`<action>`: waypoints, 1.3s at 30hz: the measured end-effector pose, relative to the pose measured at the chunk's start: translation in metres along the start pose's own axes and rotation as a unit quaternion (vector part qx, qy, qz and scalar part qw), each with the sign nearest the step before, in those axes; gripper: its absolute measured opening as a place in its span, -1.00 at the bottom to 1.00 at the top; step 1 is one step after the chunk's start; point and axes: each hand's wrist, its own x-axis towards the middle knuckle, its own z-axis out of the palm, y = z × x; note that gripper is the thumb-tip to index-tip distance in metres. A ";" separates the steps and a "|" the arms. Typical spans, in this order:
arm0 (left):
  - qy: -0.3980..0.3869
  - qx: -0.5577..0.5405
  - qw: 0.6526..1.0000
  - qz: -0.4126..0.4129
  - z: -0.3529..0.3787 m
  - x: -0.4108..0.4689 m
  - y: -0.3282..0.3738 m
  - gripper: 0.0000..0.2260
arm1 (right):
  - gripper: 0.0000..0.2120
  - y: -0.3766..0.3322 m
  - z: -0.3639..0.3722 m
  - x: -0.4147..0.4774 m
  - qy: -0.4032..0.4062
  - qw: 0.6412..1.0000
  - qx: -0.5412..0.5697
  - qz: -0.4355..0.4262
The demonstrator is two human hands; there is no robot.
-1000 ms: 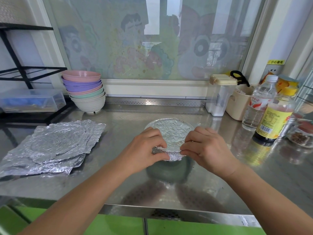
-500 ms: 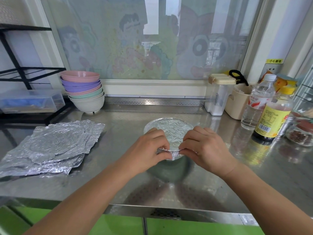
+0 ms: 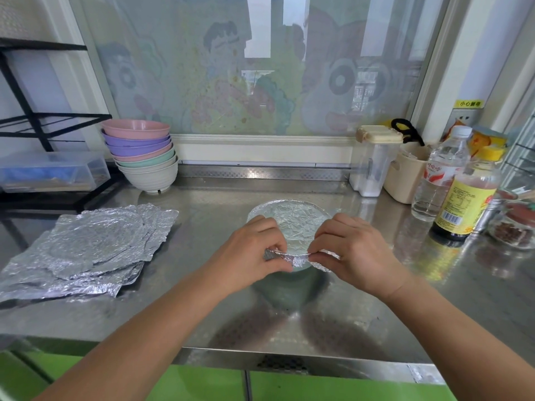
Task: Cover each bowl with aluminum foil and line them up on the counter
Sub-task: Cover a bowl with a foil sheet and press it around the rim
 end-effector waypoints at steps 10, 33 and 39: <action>-0.012 -0.004 1.000 -0.007 0.005 0.008 -0.001 -0.78 | -0.81 0.007 -0.004 -0.001 -0.021 1.000 0.012 -0.001; 0.024 -0.054 0.998 -0.033 -0.008 -0.002 -0.018 -0.71 | -0.82 0.003 -0.007 0.001 -0.034 0.999 0.030 0.022; 0.016 -0.120 0.961 -0.249 -0.007 -0.004 -0.011 0.07 | -0.06 0.013 -0.025 -0.006 -0.091 0.907 0.245 0.330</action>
